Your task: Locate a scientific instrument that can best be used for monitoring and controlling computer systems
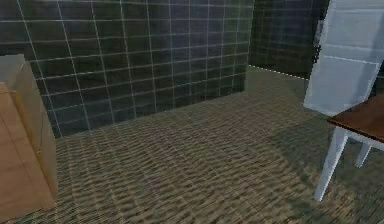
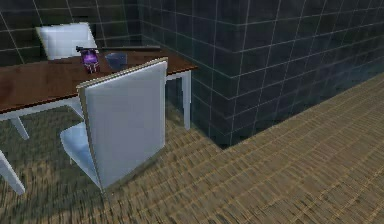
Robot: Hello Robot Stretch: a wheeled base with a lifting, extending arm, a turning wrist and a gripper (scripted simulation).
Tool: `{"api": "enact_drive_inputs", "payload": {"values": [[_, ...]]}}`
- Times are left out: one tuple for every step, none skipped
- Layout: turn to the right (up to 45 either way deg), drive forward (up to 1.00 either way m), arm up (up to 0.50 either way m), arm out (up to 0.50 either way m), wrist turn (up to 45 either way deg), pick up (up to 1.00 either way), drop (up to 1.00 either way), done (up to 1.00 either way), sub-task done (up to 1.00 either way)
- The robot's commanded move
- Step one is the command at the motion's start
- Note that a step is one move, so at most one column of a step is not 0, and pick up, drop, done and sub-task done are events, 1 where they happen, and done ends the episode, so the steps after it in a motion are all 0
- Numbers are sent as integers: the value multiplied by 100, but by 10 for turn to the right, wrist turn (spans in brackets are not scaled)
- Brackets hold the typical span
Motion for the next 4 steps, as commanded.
{"api": "enact_drive_inputs", "payload": {"values": [[90, 0, 0, 0, 0, 0, 0, 0, 0], [0, 35, 0, 0, 0, 0, 0, 0, 0], [210, 0, 0, 0, 0, 0, 0, 0, 0], [0, 55, 0, 0, 0, 0, 0, 0, 0]]}}
